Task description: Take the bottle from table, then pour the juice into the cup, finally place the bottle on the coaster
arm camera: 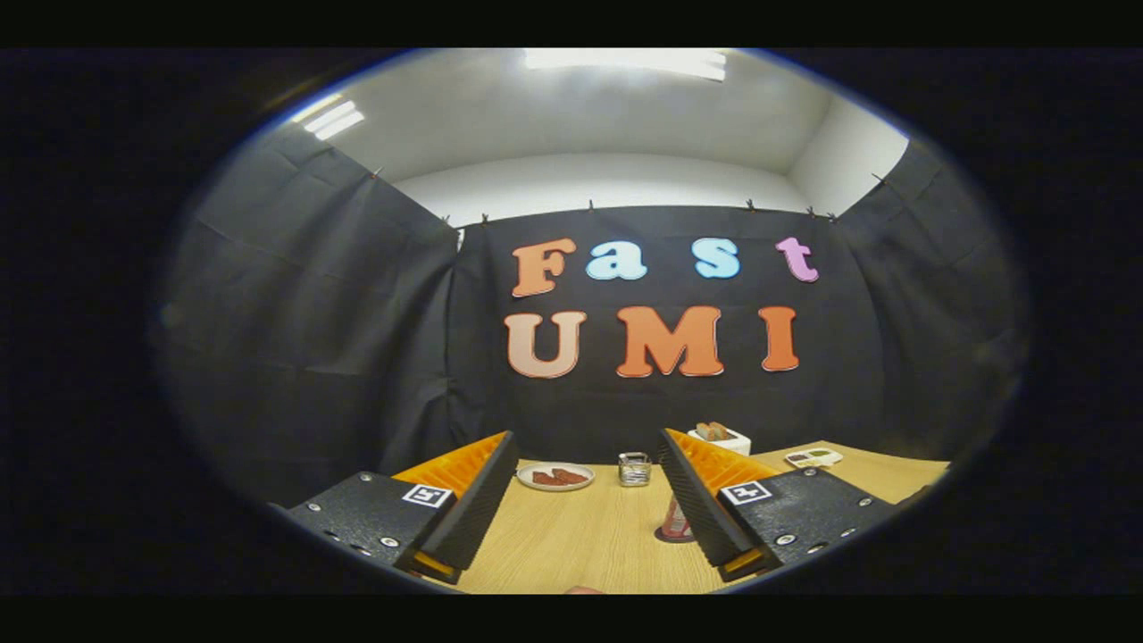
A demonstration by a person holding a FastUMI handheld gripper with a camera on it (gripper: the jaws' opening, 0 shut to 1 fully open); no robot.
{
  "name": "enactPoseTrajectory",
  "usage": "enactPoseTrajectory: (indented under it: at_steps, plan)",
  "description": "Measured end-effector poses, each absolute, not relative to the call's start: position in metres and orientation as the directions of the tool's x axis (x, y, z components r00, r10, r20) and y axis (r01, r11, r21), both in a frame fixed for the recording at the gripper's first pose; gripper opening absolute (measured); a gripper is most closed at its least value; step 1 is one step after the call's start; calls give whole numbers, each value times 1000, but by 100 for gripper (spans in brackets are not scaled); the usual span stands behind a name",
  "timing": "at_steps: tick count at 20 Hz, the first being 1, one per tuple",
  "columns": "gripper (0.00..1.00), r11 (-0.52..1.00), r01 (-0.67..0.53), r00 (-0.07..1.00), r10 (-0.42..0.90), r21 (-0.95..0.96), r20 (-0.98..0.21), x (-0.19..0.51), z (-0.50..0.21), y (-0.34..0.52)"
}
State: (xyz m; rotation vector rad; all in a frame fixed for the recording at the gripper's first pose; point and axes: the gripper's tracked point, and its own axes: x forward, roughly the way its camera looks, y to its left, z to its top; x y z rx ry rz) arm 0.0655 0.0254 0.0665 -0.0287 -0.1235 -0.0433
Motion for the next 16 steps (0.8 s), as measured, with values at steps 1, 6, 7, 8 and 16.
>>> enactPoseTrajectory:
  at_steps: [1, 6, 7, 8, 16]
  plan:
    - [93, 999, 43, 990, -38, -32, 132, 64, 70, 31]
    - [93, 1000, -9, 983, 13, -22, 182, 46, 76, 59]
    - [93, 1000, -3, 982, 7, -21, 190, 44, 77, 59]
    - [93, 1000, 0, 980, 6, -26, 199, 42, 79, 62]
    - [93, 1000, -11, 980, 15, -18, 199, 41, 78, 81]
